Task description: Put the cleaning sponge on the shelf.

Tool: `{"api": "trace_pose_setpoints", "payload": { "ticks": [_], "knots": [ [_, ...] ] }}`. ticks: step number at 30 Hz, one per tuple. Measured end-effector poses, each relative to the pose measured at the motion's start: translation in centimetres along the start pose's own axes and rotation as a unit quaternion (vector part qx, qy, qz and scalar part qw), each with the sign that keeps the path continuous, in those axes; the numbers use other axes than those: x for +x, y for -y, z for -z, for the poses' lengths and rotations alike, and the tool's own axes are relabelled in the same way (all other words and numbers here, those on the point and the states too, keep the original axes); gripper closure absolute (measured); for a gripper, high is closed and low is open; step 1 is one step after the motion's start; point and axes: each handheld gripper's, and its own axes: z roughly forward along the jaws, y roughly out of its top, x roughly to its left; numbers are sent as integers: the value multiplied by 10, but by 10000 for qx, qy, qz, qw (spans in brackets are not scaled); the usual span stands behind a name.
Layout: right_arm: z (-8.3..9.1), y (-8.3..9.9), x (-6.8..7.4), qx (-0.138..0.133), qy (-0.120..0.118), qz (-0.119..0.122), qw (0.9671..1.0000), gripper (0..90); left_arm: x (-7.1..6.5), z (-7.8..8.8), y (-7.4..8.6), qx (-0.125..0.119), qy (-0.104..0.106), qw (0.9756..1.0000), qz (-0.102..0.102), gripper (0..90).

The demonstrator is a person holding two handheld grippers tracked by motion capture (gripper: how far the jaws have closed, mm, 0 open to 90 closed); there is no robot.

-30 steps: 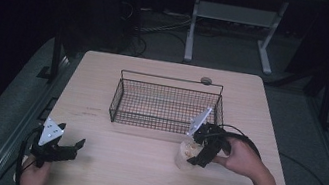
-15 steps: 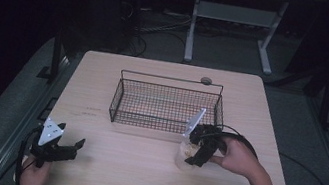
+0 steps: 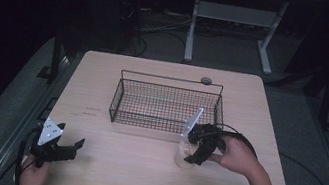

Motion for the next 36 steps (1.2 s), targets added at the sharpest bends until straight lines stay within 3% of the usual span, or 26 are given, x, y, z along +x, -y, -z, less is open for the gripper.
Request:
{"api": "trace_pose_setpoints", "payload": {
  "ticks": [36],
  "knots": [
    [30,-38,-5,-146,31,339,9993,293,1,1,0,-20,-16,10000,2,137]
  ]
}}
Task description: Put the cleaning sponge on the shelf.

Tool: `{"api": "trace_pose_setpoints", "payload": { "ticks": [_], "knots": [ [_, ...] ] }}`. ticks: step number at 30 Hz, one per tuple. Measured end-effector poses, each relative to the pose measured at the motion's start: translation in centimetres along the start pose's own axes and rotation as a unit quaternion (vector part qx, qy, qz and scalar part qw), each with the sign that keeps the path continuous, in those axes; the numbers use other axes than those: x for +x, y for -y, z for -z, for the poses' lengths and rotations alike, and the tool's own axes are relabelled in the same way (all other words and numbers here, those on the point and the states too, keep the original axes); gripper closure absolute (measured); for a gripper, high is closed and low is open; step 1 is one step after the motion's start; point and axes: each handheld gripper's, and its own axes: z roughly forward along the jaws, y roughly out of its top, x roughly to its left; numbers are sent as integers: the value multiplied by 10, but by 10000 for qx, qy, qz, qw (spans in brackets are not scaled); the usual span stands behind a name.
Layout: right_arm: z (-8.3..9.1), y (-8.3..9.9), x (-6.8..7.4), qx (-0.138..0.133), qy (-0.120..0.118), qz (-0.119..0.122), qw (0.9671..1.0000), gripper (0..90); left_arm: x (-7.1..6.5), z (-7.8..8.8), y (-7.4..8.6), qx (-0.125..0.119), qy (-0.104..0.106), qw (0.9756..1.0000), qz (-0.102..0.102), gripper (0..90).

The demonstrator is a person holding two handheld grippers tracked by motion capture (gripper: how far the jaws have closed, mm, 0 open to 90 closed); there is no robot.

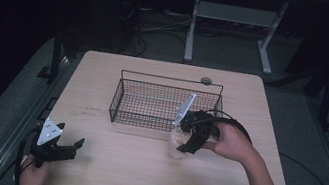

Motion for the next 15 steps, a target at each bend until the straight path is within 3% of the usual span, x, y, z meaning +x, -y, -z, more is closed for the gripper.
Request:
{"api": "trace_pose_setpoints", "payload": {
  "ticks": [15],
  "knots": [
    [20,-14,-9,-57,78,22,10000,294,1,0,0,-10,7,10000,16,137]
  ]
}}
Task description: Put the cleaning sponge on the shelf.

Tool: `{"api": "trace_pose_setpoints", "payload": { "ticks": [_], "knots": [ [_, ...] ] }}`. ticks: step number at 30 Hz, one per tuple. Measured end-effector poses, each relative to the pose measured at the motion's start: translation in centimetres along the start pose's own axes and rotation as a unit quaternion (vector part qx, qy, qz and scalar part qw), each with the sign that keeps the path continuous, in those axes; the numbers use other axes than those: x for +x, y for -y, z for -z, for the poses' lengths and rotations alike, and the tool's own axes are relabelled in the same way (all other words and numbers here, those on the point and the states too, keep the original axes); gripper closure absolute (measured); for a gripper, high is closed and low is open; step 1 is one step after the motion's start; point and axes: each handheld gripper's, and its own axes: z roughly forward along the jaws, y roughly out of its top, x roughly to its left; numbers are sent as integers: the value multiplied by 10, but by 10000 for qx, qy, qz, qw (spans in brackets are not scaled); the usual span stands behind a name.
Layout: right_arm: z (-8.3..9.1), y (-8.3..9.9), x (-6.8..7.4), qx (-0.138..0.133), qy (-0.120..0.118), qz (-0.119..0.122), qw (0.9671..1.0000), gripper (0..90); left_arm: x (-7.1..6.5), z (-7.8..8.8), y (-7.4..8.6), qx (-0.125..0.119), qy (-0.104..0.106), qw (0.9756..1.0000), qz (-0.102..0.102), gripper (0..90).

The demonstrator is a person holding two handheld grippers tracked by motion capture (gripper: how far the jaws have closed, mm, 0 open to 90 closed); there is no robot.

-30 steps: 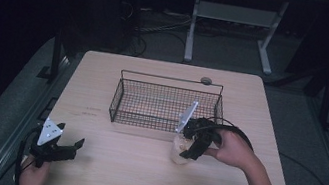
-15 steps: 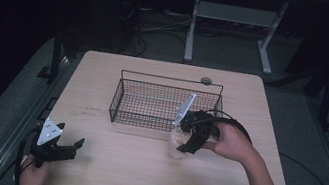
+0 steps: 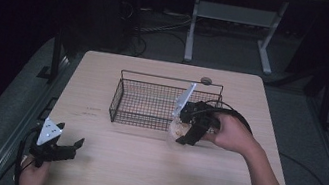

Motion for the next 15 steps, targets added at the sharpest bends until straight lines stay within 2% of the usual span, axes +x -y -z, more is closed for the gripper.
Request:
{"api": "trace_pose_setpoints", "payload": {
  "ticks": [15],
  "knots": [
    [12,-6,-9,-63,36,-27,10000,294,0,0,0,3,2,10000,-8,137]
  ]
}}
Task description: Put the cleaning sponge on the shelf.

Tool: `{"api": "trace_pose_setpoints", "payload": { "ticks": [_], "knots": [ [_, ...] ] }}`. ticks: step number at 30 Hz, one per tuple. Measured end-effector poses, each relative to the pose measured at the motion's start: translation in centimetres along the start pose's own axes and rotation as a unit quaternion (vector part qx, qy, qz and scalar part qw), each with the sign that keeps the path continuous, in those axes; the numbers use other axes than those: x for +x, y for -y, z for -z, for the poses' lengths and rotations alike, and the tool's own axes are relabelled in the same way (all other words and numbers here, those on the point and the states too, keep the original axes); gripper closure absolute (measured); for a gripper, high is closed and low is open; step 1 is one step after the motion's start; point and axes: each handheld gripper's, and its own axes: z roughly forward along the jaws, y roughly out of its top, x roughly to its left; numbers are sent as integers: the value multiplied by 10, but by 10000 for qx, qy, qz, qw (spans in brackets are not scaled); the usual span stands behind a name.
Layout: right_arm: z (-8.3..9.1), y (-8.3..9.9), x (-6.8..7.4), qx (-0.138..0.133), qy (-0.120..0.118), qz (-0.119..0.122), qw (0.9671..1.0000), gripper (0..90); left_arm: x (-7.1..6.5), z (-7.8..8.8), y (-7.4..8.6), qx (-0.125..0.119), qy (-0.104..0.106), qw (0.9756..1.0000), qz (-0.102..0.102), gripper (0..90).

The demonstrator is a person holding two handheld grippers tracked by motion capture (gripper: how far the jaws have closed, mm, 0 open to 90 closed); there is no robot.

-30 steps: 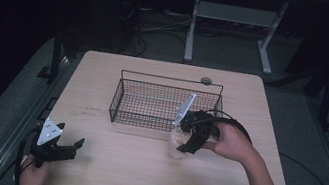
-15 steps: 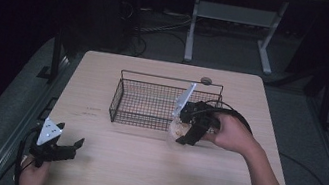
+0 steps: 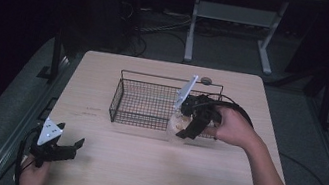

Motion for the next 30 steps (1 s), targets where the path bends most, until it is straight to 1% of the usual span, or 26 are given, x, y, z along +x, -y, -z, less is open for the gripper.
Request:
{"api": "trace_pose_setpoints", "payload": {
  "ticks": [5,12,13,16,19,22,27,30],
  "knots": [
    [0,-1,-2,12,7,-18,10000,294,0,0,0,9,5,10000,-6,137],
    [6,-5,-9,0,79,-1,10000,294,0,0,0,5,1,10000,8,137],
    [9,-6,-11,-76,58,-33,9999,294,0,0,0,-10,2,10000,23,137],
    [12,-9,-14,-31,133,-45,9999,294,0,0,0,1,0,10000,24,137],
    [15,-12,-19,-95,159,-51,9998,294,0,0,0,-4,6,10000,8,137],
    [16,-15,-24,-50,189,-63,9998,294,0,0,0,-6,5,10000,8,137],
    [17,-18,-36,-46,195,-166,9997,294,0,0,0,-8,8,10000,15,137],
    [16,-18,-42,-14,244,-200,9995,294,0,0,0,-11,13,10000,24,137]
  ]
}}
